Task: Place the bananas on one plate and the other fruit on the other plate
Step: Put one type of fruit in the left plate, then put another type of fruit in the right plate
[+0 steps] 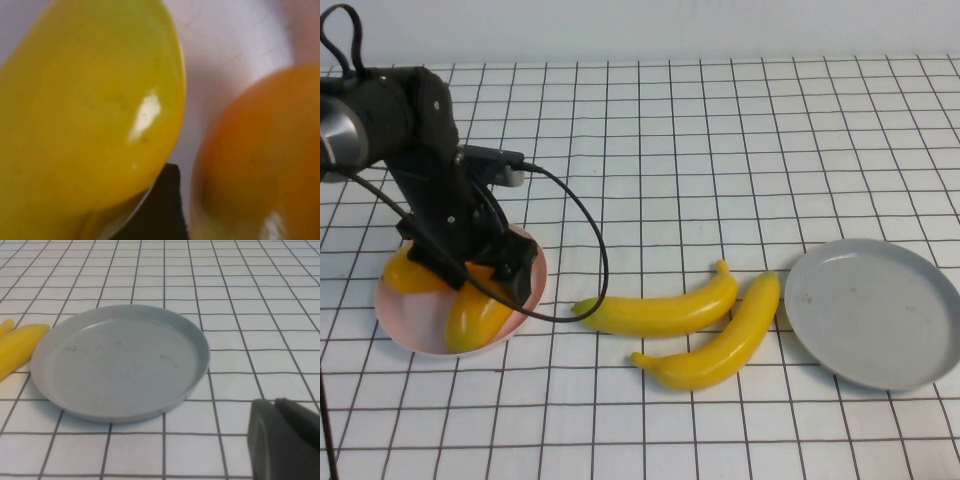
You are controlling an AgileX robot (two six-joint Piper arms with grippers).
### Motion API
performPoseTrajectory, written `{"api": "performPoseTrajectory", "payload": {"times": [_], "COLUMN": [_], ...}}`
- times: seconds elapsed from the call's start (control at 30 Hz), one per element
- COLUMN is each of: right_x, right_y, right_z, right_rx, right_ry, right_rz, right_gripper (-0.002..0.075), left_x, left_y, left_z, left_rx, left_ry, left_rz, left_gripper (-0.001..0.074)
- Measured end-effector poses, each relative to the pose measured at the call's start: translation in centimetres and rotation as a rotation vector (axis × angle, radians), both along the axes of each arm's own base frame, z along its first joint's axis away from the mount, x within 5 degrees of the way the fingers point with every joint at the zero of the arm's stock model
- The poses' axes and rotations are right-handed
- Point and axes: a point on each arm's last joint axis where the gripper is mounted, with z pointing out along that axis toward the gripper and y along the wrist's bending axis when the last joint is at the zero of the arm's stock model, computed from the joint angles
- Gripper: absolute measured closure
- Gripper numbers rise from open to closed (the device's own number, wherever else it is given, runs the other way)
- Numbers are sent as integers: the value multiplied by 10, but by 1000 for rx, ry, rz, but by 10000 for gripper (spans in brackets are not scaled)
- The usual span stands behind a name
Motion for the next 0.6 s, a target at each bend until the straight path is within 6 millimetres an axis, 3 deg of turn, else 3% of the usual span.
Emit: {"api": "performPoseTrajectory", "payload": {"times": [0.13, 0.3, 0.43, 0.53, 0.6], "right_x": [0, 0, 0, 0, 0], "right_y": [0, 0, 0, 0, 0], "right_z": [0, 0, 0, 0, 0], "right_rx": [0, 0, 0, 0, 0], "right_ry": [0, 0, 0, 0, 0], "right_rz": [0, 0, 0, 0, 0], "right_gripper": [742, 742, 742, 742, 742], "left_x": [-1, -10, -32, -60, -80], "left_y": [6, 9, 5, 7, 12], "left_z": [11, 47, 102, 144, 160], "left_rx": [-42, -64, -202, -270, -276], "left_ry": [-25, -133, -293, -450, -537], "left_rz": [-10, -20, -96, -150, -159], "left_gripper": [67, 66, 66, 69, 96]}}
